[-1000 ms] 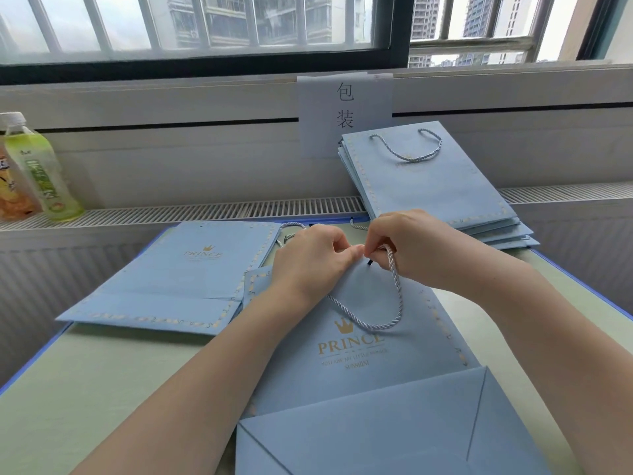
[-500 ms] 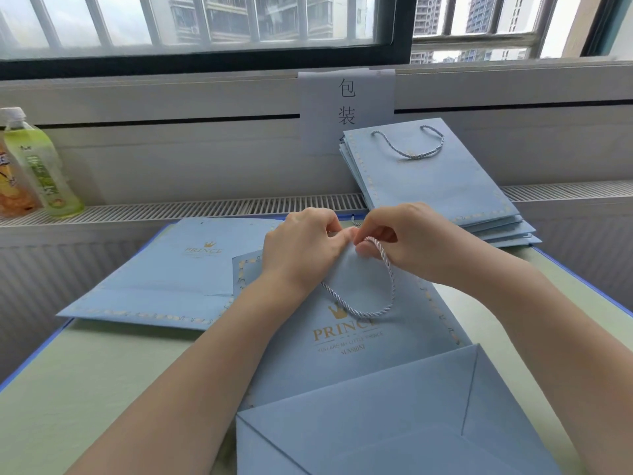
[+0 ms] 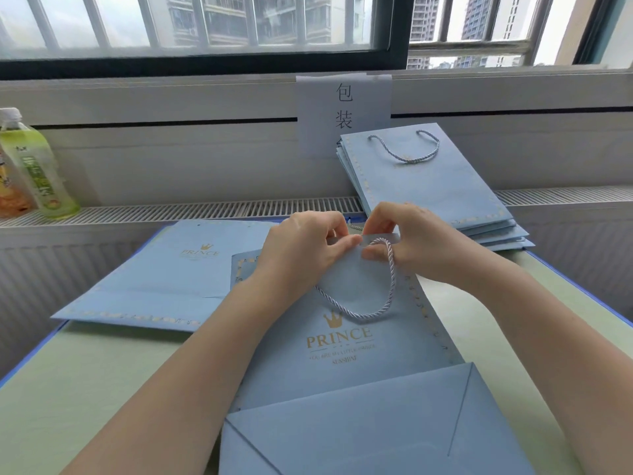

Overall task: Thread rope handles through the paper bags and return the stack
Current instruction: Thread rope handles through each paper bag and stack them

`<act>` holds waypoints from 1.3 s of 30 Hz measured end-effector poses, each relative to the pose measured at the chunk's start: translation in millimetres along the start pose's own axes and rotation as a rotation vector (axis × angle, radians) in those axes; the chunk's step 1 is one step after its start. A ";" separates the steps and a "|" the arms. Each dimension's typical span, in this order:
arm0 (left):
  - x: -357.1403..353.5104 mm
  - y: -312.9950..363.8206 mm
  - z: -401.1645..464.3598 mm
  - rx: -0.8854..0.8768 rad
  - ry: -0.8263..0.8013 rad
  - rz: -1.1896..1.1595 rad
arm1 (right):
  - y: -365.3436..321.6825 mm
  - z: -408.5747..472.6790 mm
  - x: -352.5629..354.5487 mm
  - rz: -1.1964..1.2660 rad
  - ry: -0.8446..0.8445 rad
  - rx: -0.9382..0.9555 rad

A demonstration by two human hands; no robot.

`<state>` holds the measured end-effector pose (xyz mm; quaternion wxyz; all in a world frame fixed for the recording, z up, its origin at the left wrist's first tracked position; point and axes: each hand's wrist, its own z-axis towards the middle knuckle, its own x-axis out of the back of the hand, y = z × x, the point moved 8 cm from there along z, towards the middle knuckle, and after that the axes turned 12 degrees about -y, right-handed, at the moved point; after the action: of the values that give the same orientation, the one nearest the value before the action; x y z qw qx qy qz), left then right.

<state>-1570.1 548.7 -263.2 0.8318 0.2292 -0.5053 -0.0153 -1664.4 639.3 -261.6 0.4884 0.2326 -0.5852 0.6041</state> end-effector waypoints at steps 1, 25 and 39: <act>-2.1 1.3 0.5 -0.013 -0.021 0.000 | 1.0 -0.4 0.1 0.018 -0.015 -0.011; -29.3 -26.2 -9.7 0.386 -0.588 -0.631 | -33.5 -5.9 -12.6 0.065 -0.090 0.099; -38.6 -28.7 -12.8 0.505 -0.559 -0.654 | -36.8 -6.4 -17.6 0.157 -0.170 0.143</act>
<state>-1572.2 537.6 -311.7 0.5347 0.5571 -0.5985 -0.2135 -1623.5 633.7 -260.3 0.3705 0.2708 -0.5963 0.6587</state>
